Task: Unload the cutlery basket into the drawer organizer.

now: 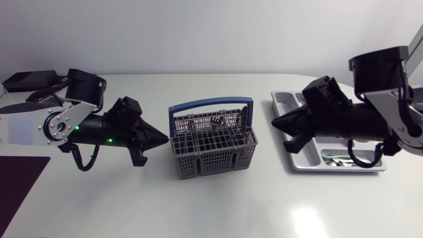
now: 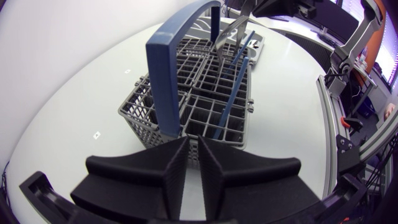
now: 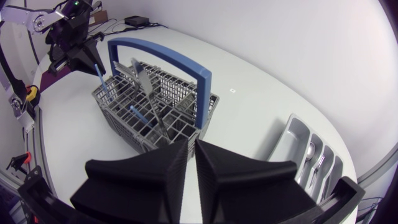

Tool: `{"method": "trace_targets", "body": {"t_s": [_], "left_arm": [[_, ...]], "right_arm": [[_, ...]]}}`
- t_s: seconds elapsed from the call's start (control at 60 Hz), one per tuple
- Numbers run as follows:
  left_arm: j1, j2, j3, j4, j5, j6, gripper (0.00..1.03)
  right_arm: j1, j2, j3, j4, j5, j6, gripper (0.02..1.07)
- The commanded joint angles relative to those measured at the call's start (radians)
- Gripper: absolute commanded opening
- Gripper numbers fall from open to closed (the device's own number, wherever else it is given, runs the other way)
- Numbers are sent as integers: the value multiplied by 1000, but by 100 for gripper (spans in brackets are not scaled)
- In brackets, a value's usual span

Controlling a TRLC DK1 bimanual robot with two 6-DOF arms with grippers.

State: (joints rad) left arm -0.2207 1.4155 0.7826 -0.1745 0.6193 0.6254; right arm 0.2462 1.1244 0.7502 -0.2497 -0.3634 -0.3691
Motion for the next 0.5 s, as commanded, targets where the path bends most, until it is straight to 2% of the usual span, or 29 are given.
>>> {"method": "trace_targets", "body": {"t_s": [0.0,0.117,0.167,0.483], "left_arm": [[6,-36,6,4,-1,-1,15],[1,-82,-9,4,-1,-13,15],[-5,-102,-16,4,-1,-18,15],[-52,-167,-45,-5,-10,-24,15]], "right_arm": [[21,-51,-61,12,-3,-31,35],[33,-66,-100,32,-9,-51,49],[42,-69,-109,46,-9,-54,51],[122,18,-112,136,7,-42,51]]}}
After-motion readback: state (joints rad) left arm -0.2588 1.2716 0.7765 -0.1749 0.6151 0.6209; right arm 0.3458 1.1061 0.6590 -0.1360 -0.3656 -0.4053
